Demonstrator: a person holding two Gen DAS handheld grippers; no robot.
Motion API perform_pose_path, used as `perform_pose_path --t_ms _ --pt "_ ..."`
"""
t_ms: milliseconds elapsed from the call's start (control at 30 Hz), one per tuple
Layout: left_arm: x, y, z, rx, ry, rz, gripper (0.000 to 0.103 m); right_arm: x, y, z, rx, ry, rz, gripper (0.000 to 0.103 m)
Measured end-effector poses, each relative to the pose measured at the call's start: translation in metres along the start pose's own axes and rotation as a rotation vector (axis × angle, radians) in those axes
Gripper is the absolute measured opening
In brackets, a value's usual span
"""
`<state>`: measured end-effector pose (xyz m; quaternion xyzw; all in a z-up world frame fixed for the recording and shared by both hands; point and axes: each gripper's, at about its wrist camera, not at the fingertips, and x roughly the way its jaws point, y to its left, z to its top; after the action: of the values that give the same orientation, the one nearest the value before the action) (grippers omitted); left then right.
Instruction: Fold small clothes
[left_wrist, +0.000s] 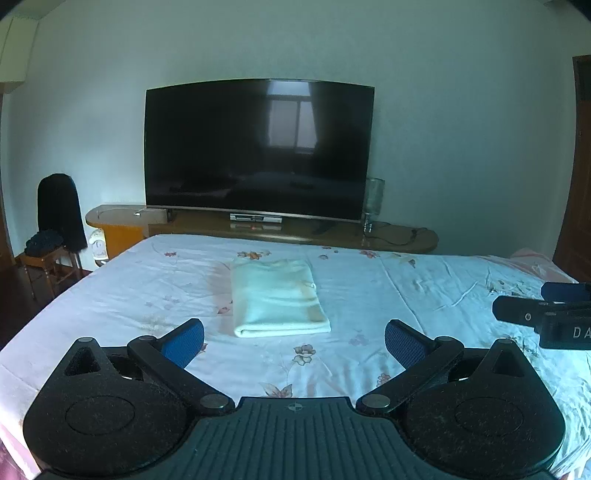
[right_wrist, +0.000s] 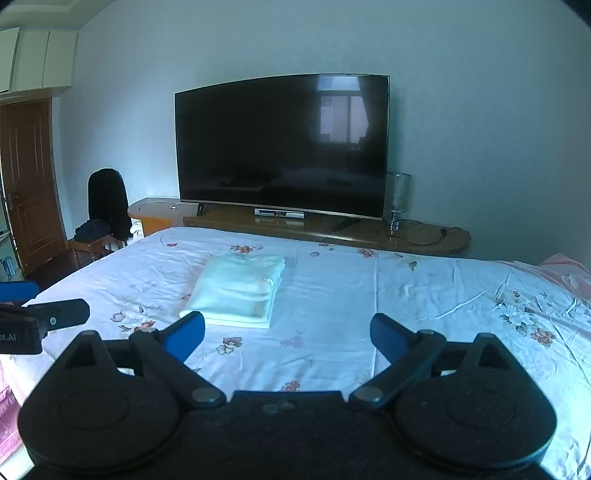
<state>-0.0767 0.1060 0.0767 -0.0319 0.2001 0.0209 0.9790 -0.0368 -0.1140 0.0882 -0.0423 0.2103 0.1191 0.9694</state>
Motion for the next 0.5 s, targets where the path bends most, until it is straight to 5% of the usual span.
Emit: perform_pose_path --t_ms 500 --pt "0.0045 -0.0018 0.0066 0.018 -0.004 -0.01 0.103 -0.0064 0.0016 0.0066 0.002 -0.018 -0.001 0.097"
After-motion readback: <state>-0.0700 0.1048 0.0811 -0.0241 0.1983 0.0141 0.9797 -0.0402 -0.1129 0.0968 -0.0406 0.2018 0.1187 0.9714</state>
